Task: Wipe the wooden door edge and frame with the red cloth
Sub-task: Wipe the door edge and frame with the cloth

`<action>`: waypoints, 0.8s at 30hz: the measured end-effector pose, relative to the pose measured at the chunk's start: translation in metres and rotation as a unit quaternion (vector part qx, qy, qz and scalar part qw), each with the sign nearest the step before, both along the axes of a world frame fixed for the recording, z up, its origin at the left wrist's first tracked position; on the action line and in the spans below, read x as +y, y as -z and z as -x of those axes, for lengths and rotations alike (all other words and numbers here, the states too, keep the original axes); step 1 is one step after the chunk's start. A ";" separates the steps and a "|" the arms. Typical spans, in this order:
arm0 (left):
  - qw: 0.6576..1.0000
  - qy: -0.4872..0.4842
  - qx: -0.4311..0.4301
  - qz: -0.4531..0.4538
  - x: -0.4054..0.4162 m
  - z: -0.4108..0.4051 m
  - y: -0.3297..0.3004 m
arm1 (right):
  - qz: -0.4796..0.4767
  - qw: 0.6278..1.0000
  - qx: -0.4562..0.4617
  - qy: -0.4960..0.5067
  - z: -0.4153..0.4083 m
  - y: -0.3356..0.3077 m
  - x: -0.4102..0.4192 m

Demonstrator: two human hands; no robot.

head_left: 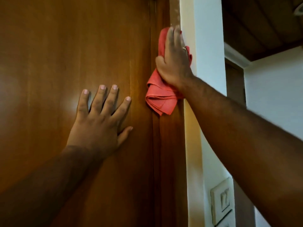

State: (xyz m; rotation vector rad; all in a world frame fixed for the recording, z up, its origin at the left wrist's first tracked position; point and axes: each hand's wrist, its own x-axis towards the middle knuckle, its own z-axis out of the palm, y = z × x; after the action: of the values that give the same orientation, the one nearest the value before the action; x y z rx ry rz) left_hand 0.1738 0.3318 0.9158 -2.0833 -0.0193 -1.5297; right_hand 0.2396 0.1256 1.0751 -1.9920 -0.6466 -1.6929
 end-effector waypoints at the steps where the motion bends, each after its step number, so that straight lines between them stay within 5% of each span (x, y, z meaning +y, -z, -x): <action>1: 1.000 0.003 0.004 0.000 0.001 0.001 0.001 | -0.001 1.000 -0.005 -0.009 0.000 0.009 -0.001; 10: 0.998 -0.009 0.055 0.007 -0.002 0.013 -0.006 | 0.046 0.997 0.028 -0.063 0.005 0.198 -0.012; 18: 0.999 -0.002 -0.011 0.036 0.015 0.028 -0.112 | 0.009 0.999 0.033 -0.028 0.005 0.069 -0.002; 24: 0.999 -0.006 -0.027 0.037 0.019 0.020 -0.113 | 0.025 0.999 0.021 0.003 -0.001 -0.070 -0.005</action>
State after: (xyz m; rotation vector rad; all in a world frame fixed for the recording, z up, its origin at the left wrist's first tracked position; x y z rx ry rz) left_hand 0.1539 0.3511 1.0291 -2.0931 -0.1101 -1.6000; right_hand 0.2406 0.1210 1.1449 -2.0597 -0.6766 -1.6497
